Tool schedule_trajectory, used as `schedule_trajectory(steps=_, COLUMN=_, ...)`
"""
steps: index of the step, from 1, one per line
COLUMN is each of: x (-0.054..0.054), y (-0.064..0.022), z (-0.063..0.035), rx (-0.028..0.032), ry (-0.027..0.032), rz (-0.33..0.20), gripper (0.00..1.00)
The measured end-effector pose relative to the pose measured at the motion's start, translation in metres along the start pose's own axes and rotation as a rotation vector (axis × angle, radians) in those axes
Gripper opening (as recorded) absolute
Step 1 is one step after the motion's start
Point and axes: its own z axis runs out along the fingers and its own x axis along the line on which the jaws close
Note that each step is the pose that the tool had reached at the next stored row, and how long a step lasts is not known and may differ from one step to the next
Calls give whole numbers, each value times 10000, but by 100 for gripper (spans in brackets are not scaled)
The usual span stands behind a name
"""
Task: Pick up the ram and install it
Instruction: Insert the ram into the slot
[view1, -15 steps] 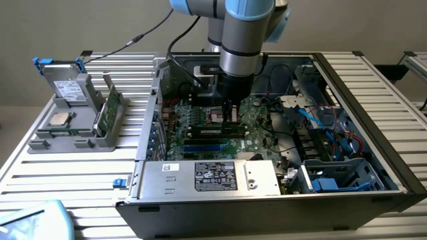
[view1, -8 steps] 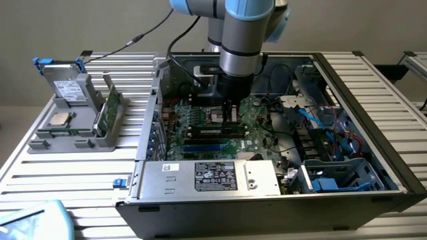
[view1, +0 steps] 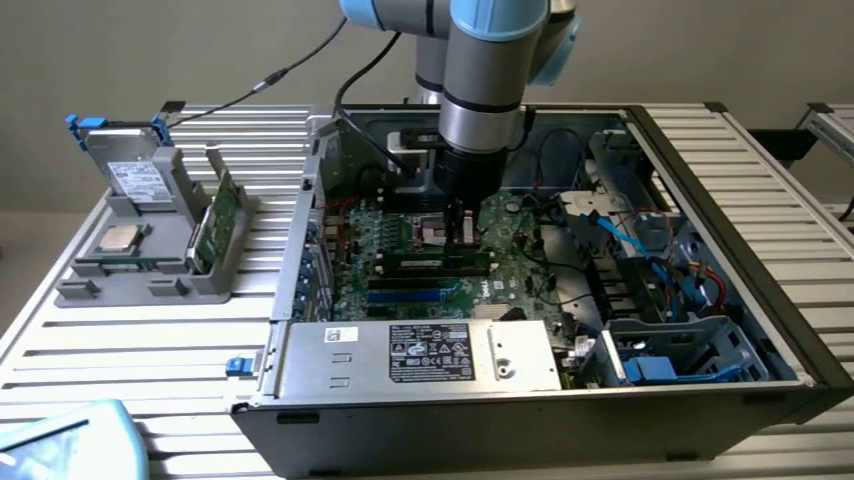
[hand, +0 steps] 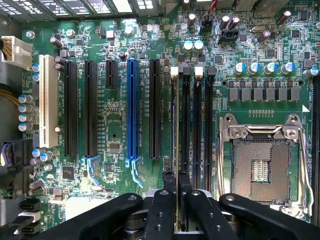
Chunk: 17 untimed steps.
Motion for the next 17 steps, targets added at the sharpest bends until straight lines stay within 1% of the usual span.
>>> schedule_trajectory(steps=3, x=0, y=0, z=0, rx=0, ry=0, rz=0, gripper=16)
schedule_trajectory(steps=4, x=0, y=0, z=0, rx=0, ry=0, rz=0, gripper=22)
schedule_trajectory(steps=5, x=0, y=0, z=0, rx=0, ry=0, rz=0, gripper=22)
schedule_trajectory(steps=9, x=0, y=0, z=0, rx=0, ry=0, rz=0, gripper=46)
schedule_trajectory(steps=11, x=0, y=0, z=0, rx=0, ry=0, rz=0, gripper=46)
schedule_trajectory(steps=12, x=0, y=0, z=-3, rx=0, ry=1, rz=0, gripper=53)
schedule_trajectory(steps=13, x=0, y=1, z=-11, rx=-1, ry=2, rz=0, gripper=53)
schedule_trajectory(steps=15, x=1, y=6, z=-62, rx=5, ry=2, rz=2, gripper=53)
schedule_trajectory(steps=17, x=1, y=21, z=-116, rx=43, ry=1, rz=5, gripper=53)
